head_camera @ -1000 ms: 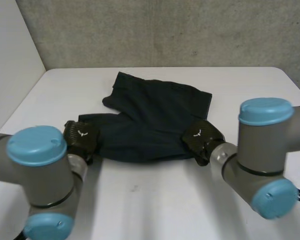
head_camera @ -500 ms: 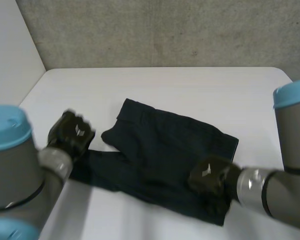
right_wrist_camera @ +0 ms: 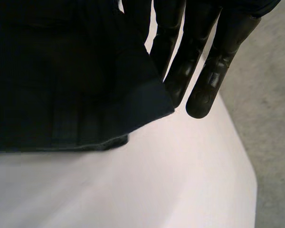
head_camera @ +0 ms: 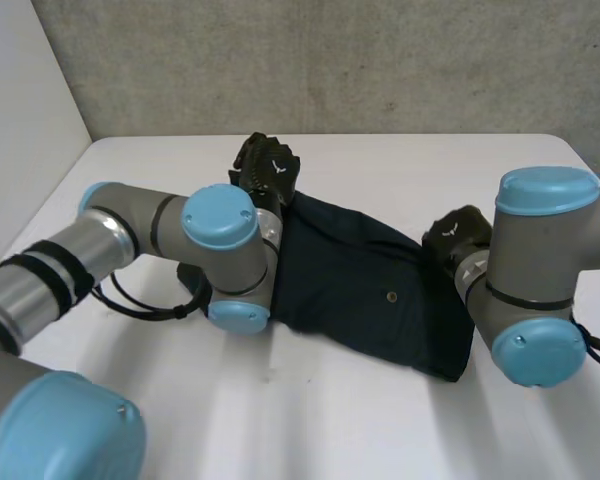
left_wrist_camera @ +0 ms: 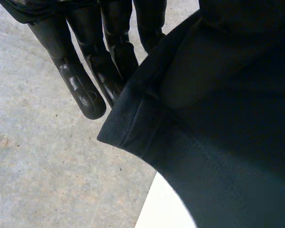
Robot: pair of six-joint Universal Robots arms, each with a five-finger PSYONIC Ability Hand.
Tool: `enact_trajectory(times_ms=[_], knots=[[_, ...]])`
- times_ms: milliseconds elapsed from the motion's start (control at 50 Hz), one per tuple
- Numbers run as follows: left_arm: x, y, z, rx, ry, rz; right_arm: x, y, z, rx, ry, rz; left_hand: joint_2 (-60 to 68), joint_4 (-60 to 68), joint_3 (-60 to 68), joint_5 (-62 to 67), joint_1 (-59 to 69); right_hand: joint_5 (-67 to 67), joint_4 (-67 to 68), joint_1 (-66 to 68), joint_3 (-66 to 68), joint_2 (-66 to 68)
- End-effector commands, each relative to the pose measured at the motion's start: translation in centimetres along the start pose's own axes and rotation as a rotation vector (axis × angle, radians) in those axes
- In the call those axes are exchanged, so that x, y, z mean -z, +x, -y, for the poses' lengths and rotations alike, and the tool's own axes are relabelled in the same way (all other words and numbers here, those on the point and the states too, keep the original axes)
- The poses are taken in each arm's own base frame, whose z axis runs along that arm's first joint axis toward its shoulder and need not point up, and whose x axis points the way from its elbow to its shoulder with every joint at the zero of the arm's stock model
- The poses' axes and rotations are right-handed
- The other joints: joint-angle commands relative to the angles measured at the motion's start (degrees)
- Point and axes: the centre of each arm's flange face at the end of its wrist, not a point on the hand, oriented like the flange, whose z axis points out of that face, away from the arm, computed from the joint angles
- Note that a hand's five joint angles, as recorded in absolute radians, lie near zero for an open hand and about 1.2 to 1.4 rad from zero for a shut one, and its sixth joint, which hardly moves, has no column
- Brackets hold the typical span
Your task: Fold the shorts.
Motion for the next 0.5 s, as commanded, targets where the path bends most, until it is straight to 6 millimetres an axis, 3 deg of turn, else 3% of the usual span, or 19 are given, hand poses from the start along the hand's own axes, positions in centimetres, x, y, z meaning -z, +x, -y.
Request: enact_trajectory(times_ms=[20, 40, 100, 160, 180, 260, 340, 420, 500], knots=[[-0.6, 0.8, -0.6, 0.038, 0.002, 0.014, -2.0, -0.5, -0.1, -0.037, 0.087, -0.063, -50.3, -50.3, -49.9, -49.1, -46.4, -55.2, -55.7, -46.5, -55.5, -55.4], [-0.6, 0.8, -0.6, 0.048, 0.002, 0.013, -2.0, -0.1, -0.1, -0.049, 0.088, -0.077, -58.8, -58.7, -58.4, -57.6, -54.8, -55.2, -55.7, -46.5, -55.5, -55.4], [-0.3, 0.9, 0.0, 0.088, 0.009, 0.011, -1.9, 0.9, -0.1, -0.101, 0.098, -0.102, -58.8, -58.7, -58.4, -57.6, -54.8, -55.2, -55.7, -46.5, -55.5, -55.4], [0.2, 0.5, 0.6, 0.114, -0.004, 0.015, -0.8, 3.4, 1.0, -0.208, 0.156, -0.160, -58.8, -58.7, -58.4, -57.6, -54.8, -55.2, -55.7, -46.5, -55.5, -55.4], [0.2, -0.5, 1.1, 0.125, -0.006, 0.033, 0.4, 5.1, 1.8, -0.267, 0.200, -0.189, -58.8, -58.7, -58.4, -57.6, -54.8, -55.2, -55.7, -46.5, -55.5, -55.4], [1.2, -4.3, 2.9, 0.200, -0.026, 0.077, 3.5, 7.3, 3.1, -0.390, 0.282, -0.201, -58.8, -58.7, -58.4, -57.6, -54.8, -55.2, -55.7, -46.5, -55.5, -55.4], [3.4, -7.5, 3.8, 0.303, -0.049, 0.070, 5.9, 7.5, 3.3, -0.523, 0.333, -0.127, -58.8, -58.7, -58.4, -57.6, -54.8, -55.2, -55.7, -46.5, -55.5, -55.4], [5.8, -10.1, 3.8, 0.427, -0.071, 0.051, 7.9, 6.3, 2.5, -0.628, 0.313, -0.013, -58.8, -58.7, -58.4, -57.6, -54.8, -55.2, -55.7, -46.5, -55.5, -55.4], [8.4, -11.0, 3.1, 0.540, -0.101, -0.014, 8.9, 4.5, 0.9, -0.676, 0.215, 0.105, -58.8, -58.7, -58.4, -57.6, -54.8, -55.2, -55.7, -46.5, -55.5, -55.4]])
